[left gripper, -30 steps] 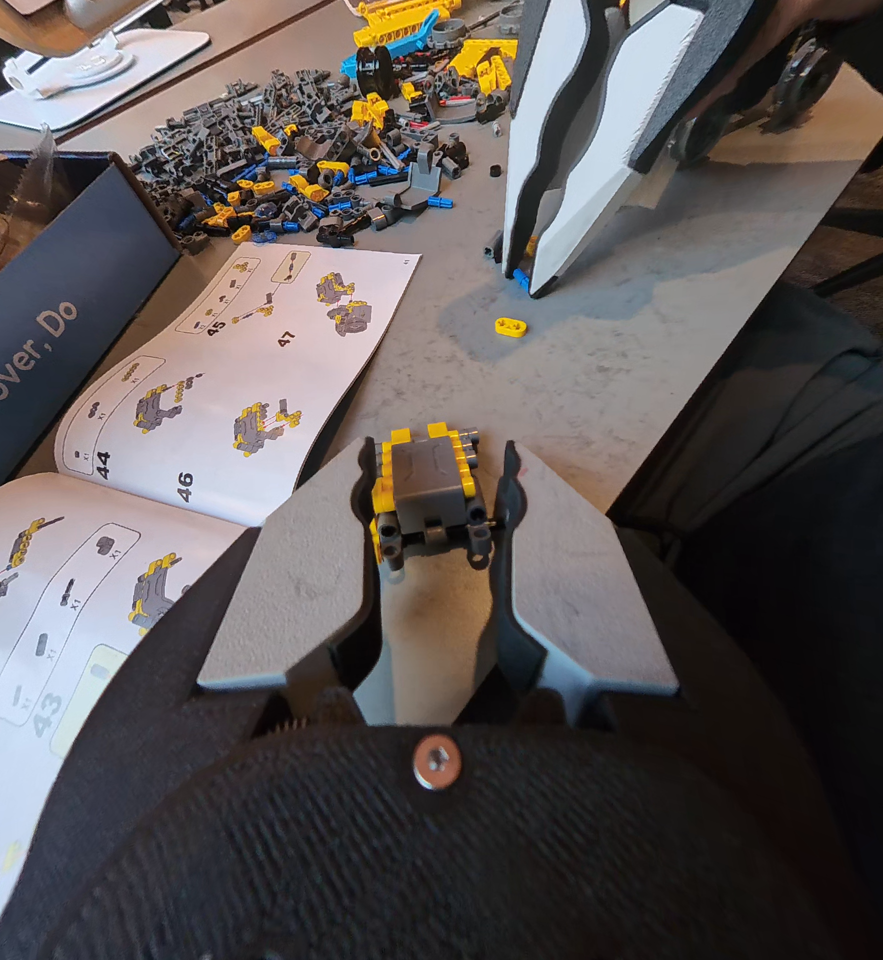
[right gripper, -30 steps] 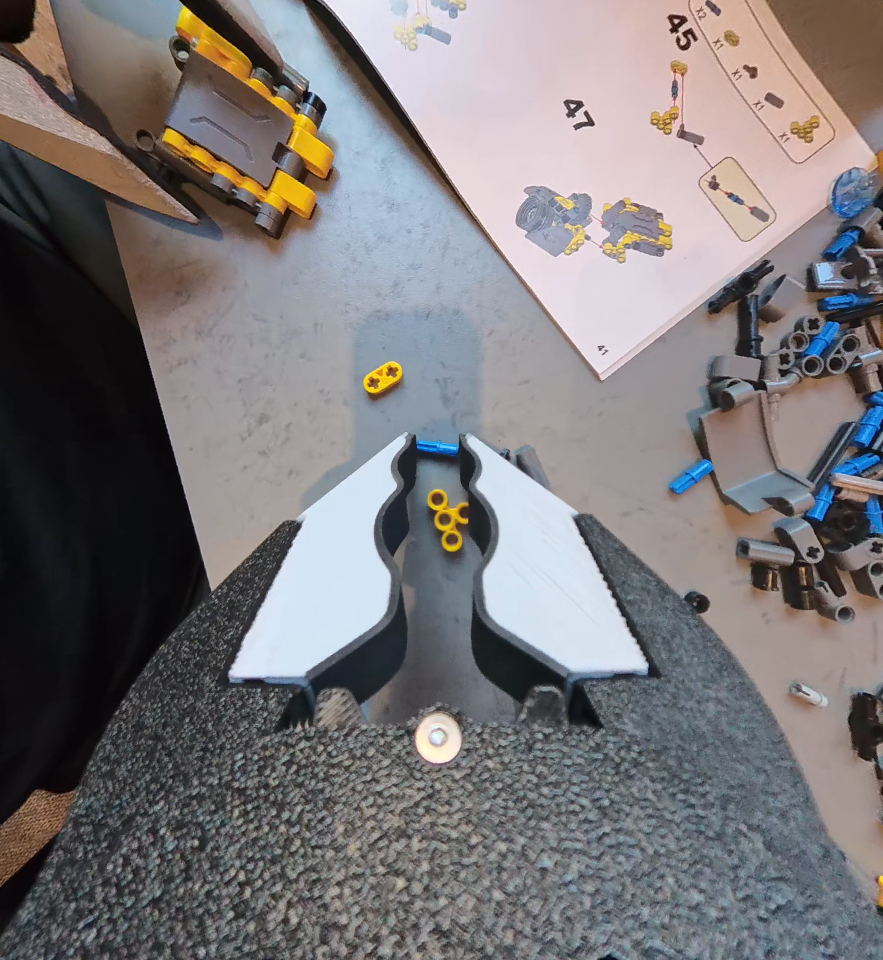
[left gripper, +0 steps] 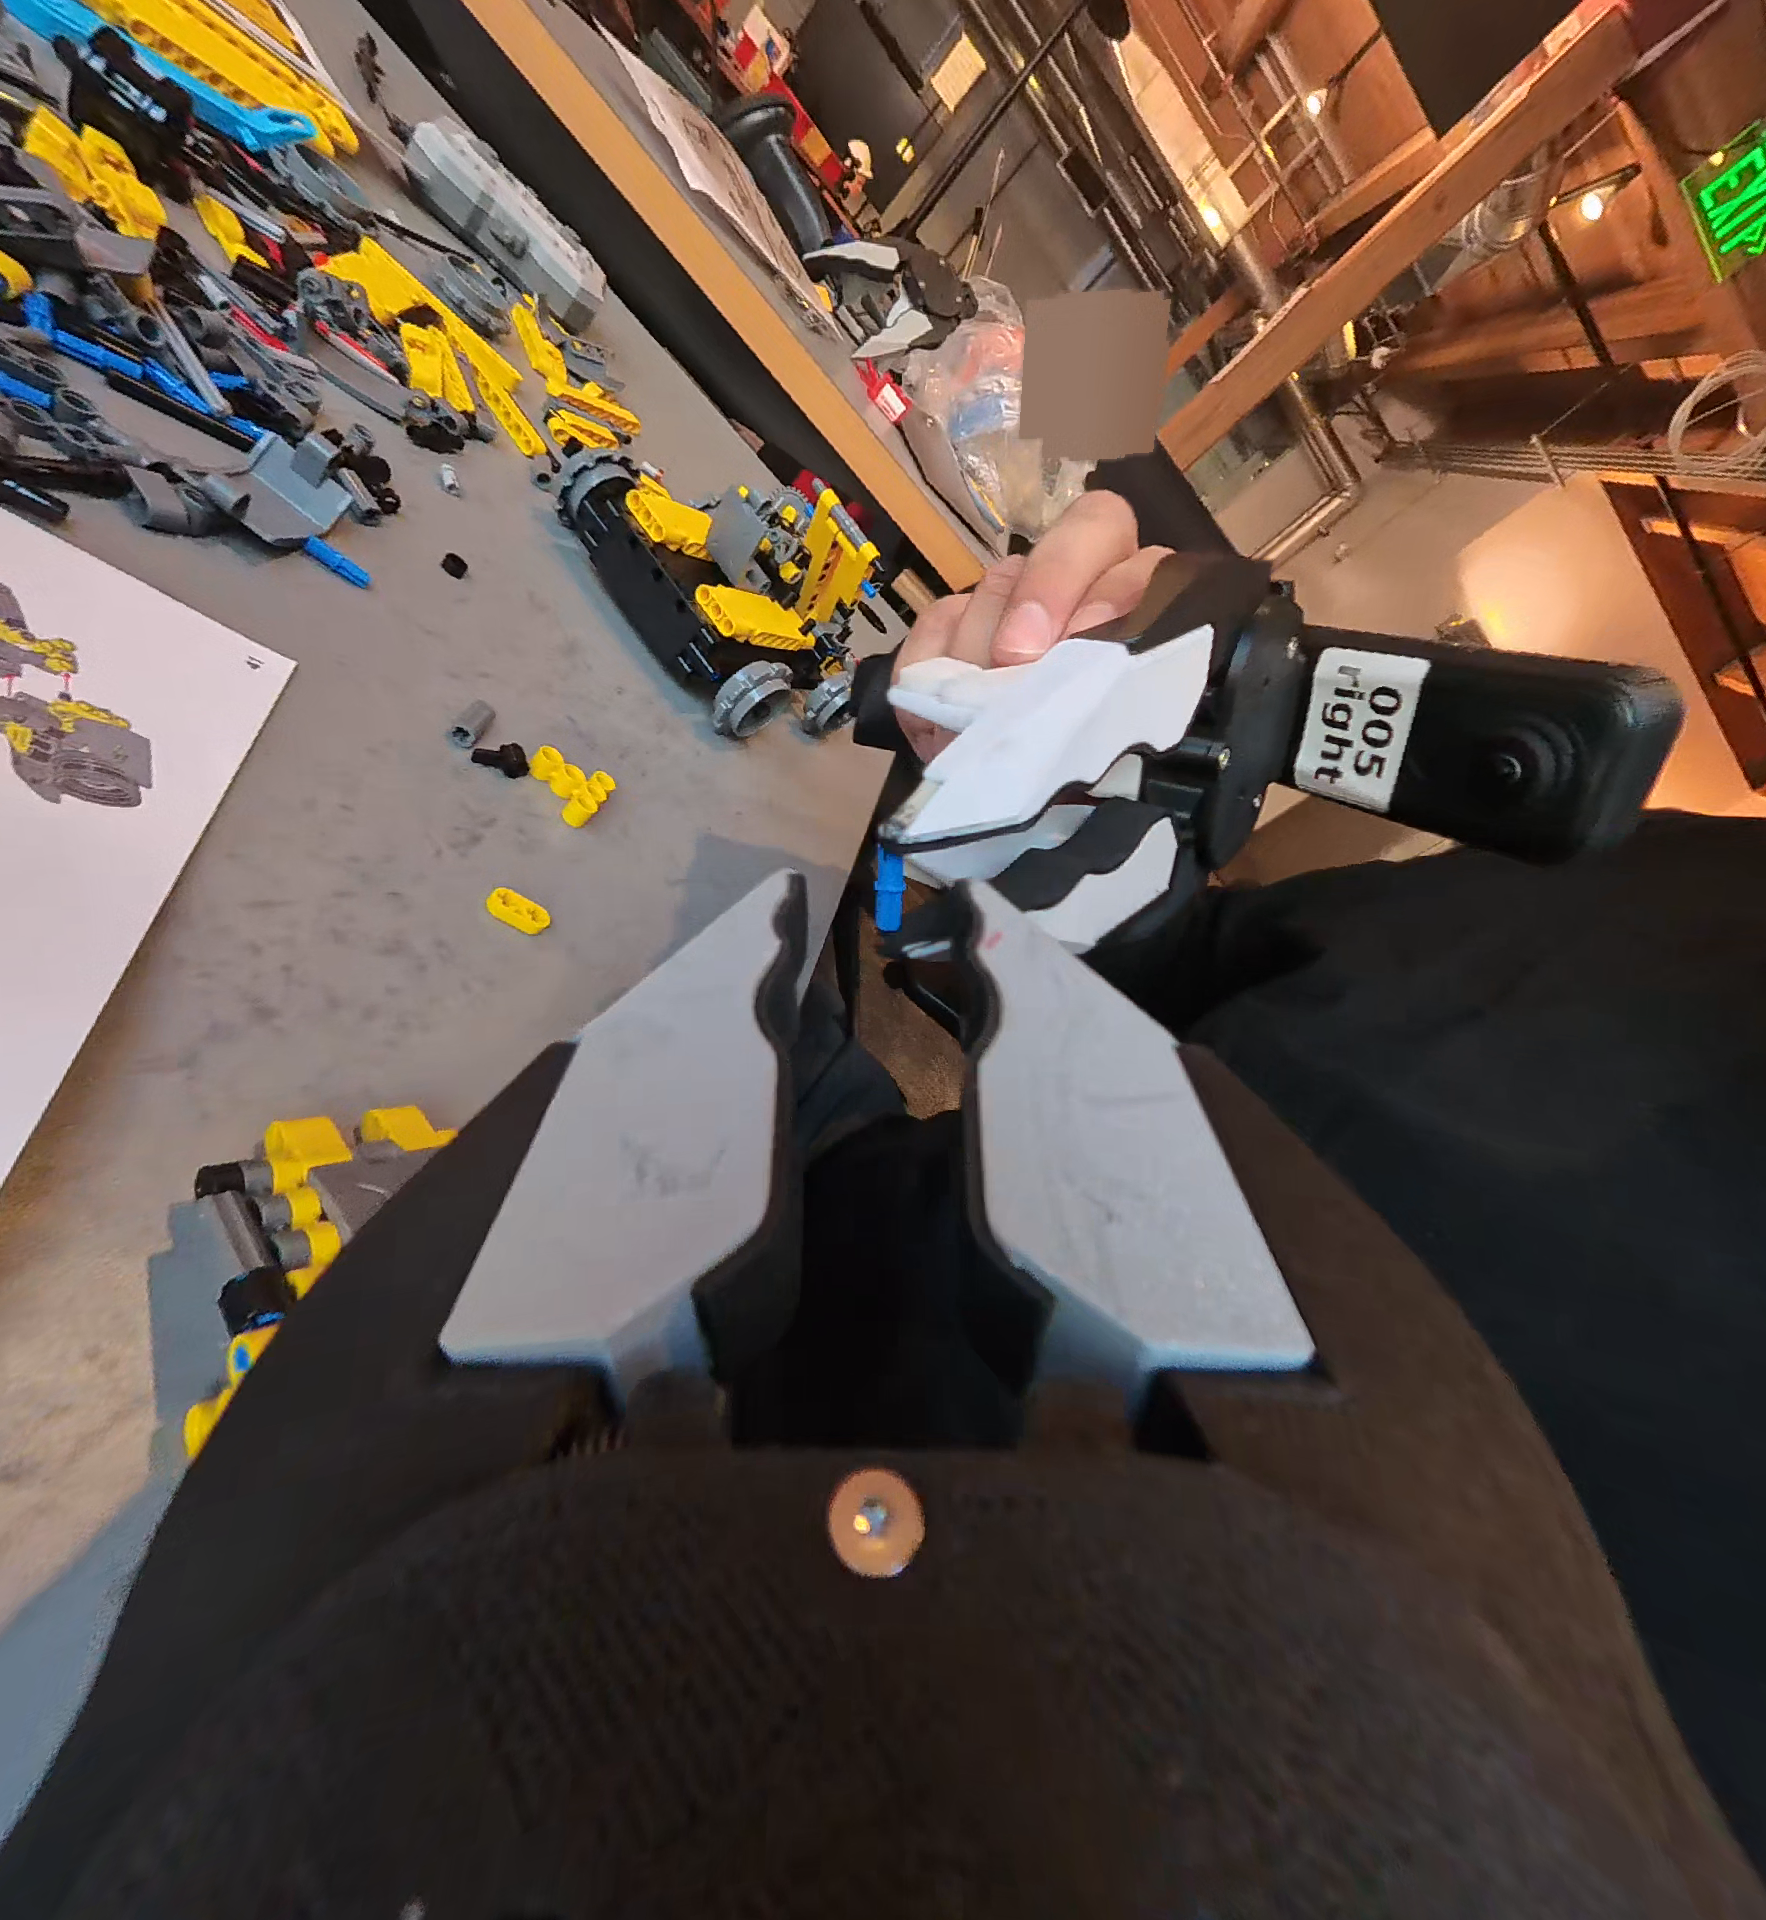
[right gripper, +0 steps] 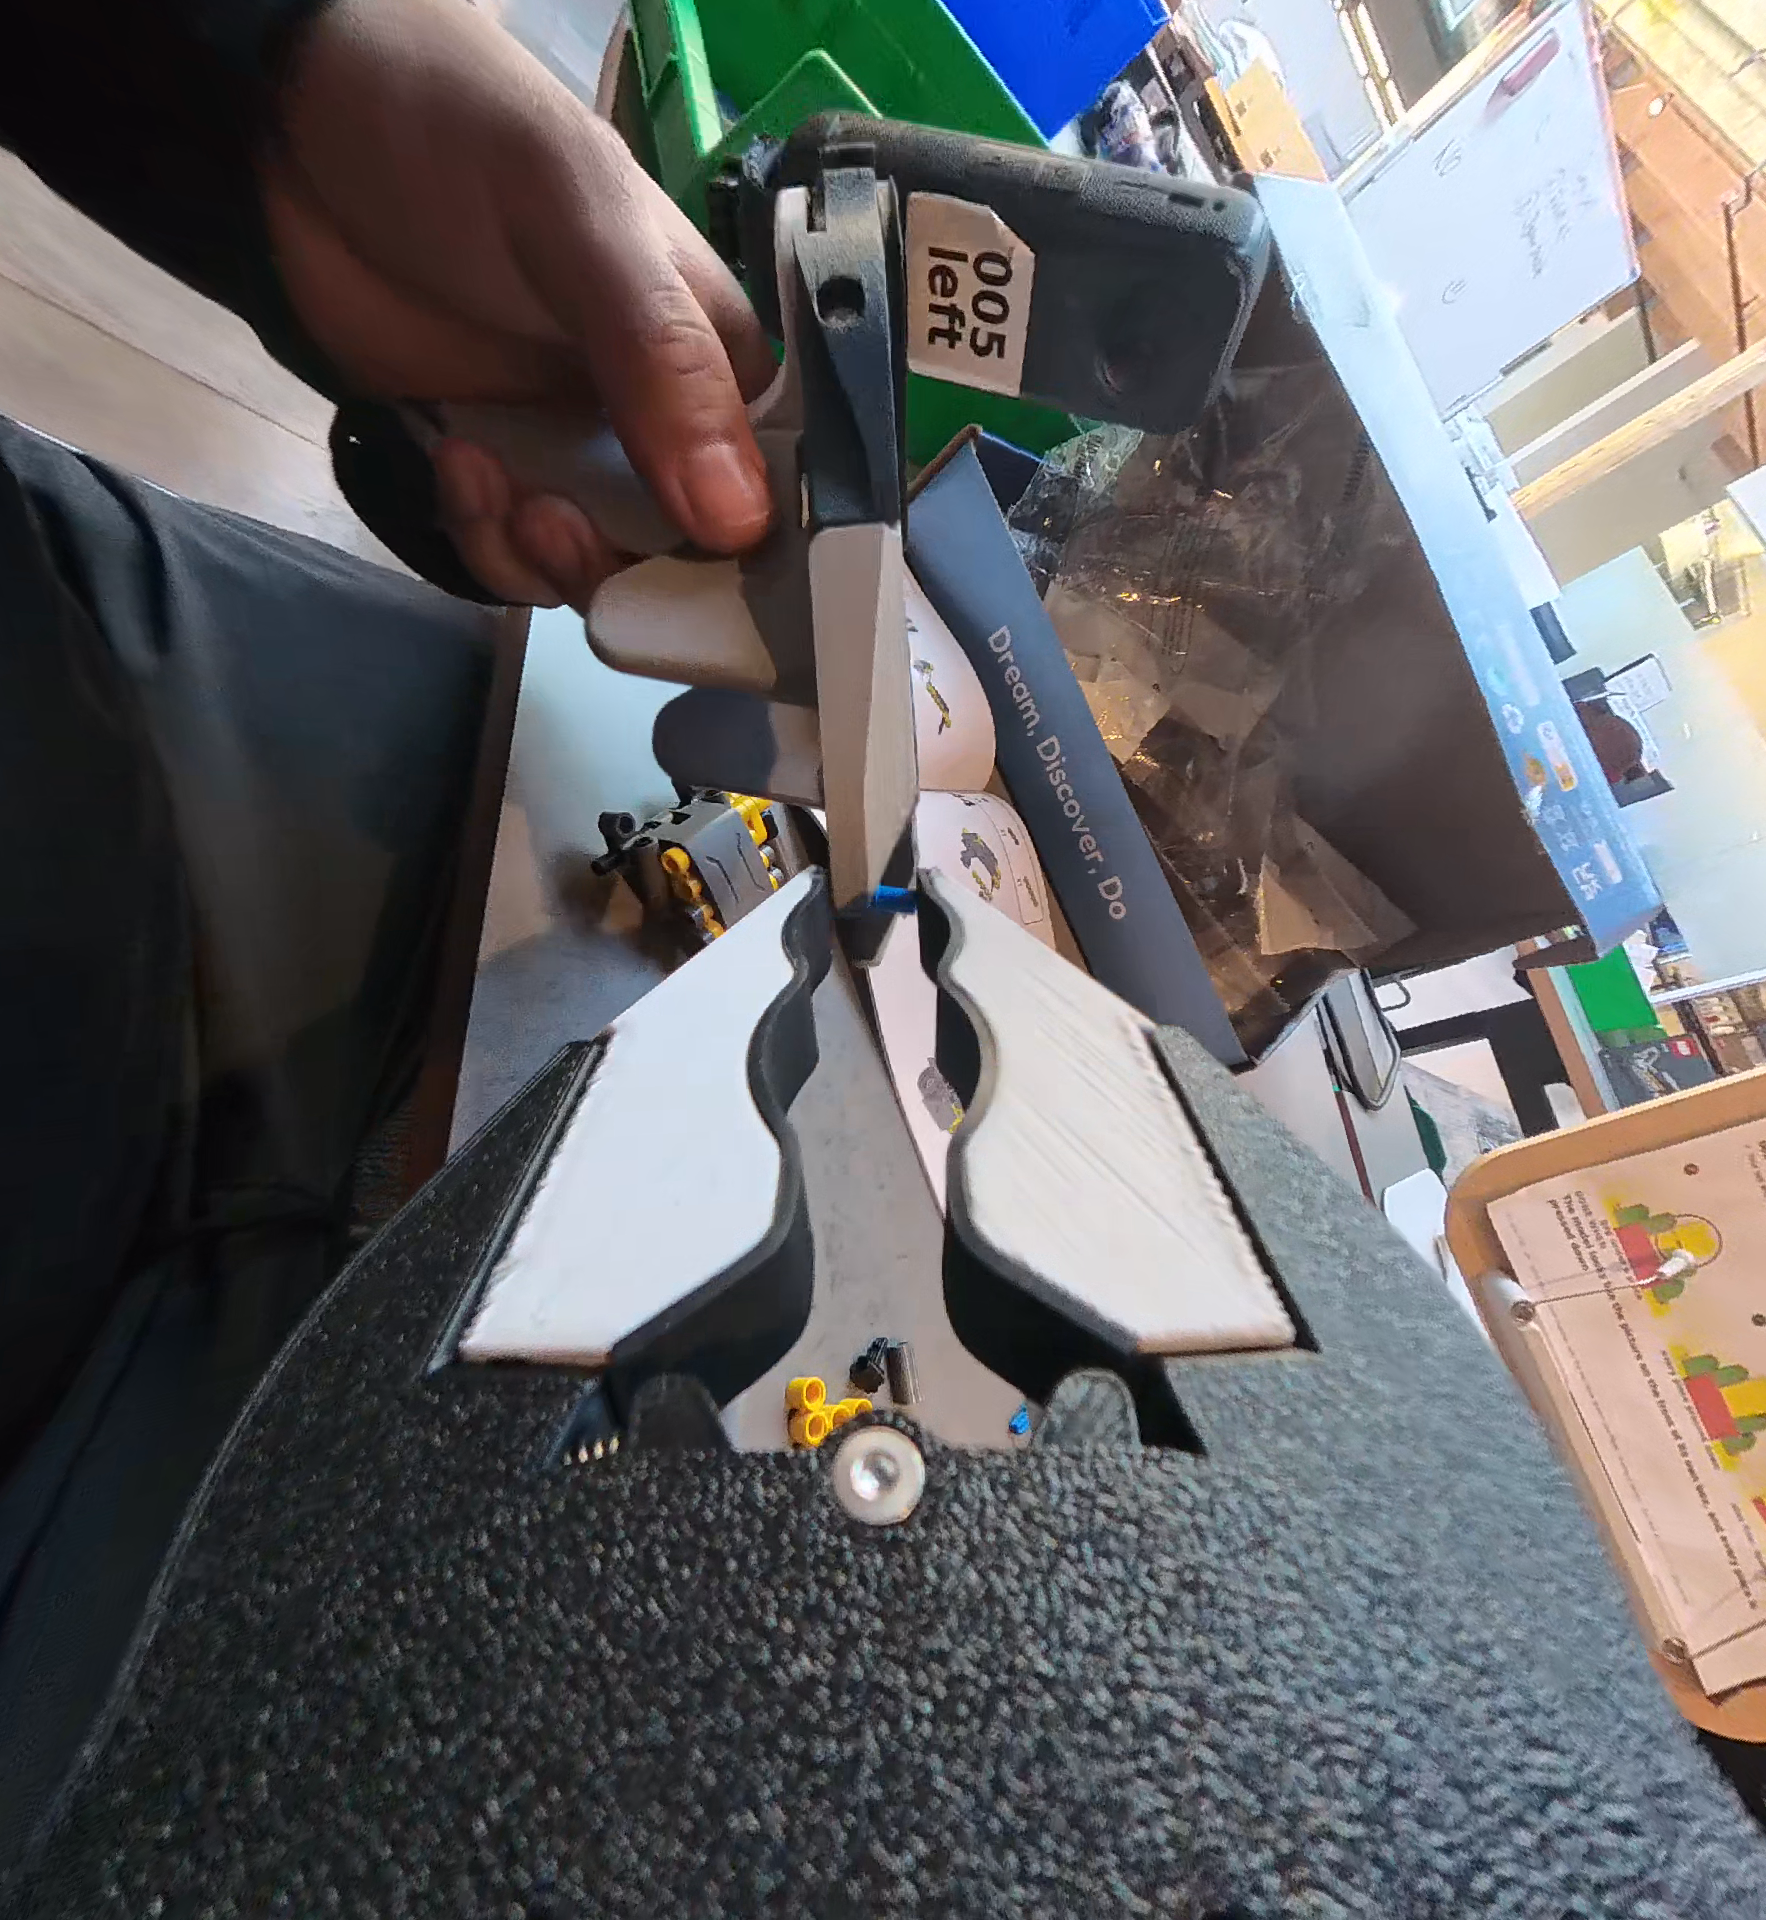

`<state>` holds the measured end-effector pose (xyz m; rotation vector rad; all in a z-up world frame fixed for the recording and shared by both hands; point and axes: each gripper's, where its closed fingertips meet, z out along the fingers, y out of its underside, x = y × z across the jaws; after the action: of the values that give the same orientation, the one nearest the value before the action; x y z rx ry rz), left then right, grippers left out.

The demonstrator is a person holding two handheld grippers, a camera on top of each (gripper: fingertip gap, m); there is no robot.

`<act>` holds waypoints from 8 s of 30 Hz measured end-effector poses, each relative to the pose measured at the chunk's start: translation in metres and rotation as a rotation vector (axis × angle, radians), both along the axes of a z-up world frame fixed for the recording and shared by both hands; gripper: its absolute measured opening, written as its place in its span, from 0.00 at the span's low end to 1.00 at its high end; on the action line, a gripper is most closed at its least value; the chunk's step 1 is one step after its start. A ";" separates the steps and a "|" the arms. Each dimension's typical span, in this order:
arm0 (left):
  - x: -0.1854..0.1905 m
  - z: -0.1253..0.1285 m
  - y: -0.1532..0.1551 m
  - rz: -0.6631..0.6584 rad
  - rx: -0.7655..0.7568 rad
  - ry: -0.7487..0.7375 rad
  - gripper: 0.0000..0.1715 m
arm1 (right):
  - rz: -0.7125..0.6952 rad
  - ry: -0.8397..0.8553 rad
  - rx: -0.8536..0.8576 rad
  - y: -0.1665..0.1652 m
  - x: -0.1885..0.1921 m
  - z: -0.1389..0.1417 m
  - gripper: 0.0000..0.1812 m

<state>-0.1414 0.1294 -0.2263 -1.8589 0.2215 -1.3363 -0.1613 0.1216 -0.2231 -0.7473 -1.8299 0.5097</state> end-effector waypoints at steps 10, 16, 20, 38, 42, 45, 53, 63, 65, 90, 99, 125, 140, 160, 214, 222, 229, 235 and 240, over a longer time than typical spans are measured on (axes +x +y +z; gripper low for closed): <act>-0.002 -0.005 0.001 0.025 0.088 0.118 0.01 | -0.004 -0.018 -0.066 0.003 0.006 -0.004 0.07; -0.003 -0.008 0.000 0.060 0.306 0.418 0.01 | 0.035 -0.006 -0.437 0.008 0.014 0.008 0.09; -0.003 -0.007 -0.002 0.083 0.414 0.556 0.01 | 0.108 -0.139 -0.701 -0.006 0.017 0.001 0.08; 0.002 -0.022 -0.005 0.076 0.592 0.914 0.01 | 0.043 -0.230 -0.855 -0.006 0.013 -0.018 0.02; 0.002 -0.023 -0.005 0.077 0.592 0.913 0.01 | 0.049 -0.225 -0.841 -0.005 0.013 -0.019 0.02; 0.000 -0.029 -0.004 0.056 0.539 0.892 0.04 | 0.068 -0.213 -0.803 -0.006 0.016 -0.016 0.02; 0.014 -0.023 -0.016 -0.040 0.490 0.700 0.05 | 0.182 -0.187 -0.628 -0.015 0.027 -0.013 0.02; 0.016 -0.022 -0.020 -0.049 0.523 0.699 0.01 | 0.193 -0.203 -0.630 -0.014 0.029 -0.021 0.03; 0.015 -0.023 -0.018 -0.027 0.561 0.763 0.01 | 0.181 -0.206 -0.654 -0.012 0.028 -0.022 0.03; -0.013 -0.044 -0.023 0.035 0.425 0.774 0.05 | -0.271 -0.538 -0.434 0.071 0.040 -0.081 0.02; -0.025 -0.052 -0.036 0.053 0.404 0.745 0.04 | -0.266 -0.669 -0.390 0.067 0.037 -0.093 0.02; -0.029 -0.060 -0.037 0.042 0.391 0.710 0.03 | -0.226 -0.805 -0.443 0.053 0.022 -0.085 0.02; -0.032 -0.064 -0.034 0.051 0.380 0.710 0.03 | -0.245 -0.748 -0.541 0.058 0.022 -0.084 0.01; -0.034 -0.067 -0.033 0.055 0.371 0.708 0.04 | -0.264 -0.764 -0.506 0.060 0.024 -0.086 0.02; -0.030 -0.068 -0.039 0.015 0.394 0.692 0.03 | -0.299 -1.132 -0.253 0.054 0.023 -0.095 0.02; -0.028 -0.068 -0.039 0.010 0.393 0.686 0.03 | -0.312 -1.167 -0.188 0.054 0.023 -0.095 0.01; -0.028 -0.069 -0.039 0.008 0.392 0.686 0.03 | -0.311 -1.185 -0.138 0.054 0.024 -0.095 0.01; -0.026 -0.069 -0.040 0.003 0.395 0.692 0.03 | -0.298 -1.205 -0.132 0.053 0.022 -0.095 0.01; -0.027 -0.070 -0.039 0.004 0.389 0.686 0.03 | -0.291 -1.231 -0.125 0.053 0.022 -0.095 0.01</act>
<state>-0.1684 0.0899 -0.2959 -1.8980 0.7702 -0.5484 -0.1394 0.1750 -0.3179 -1.6035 -2.7177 -0.1084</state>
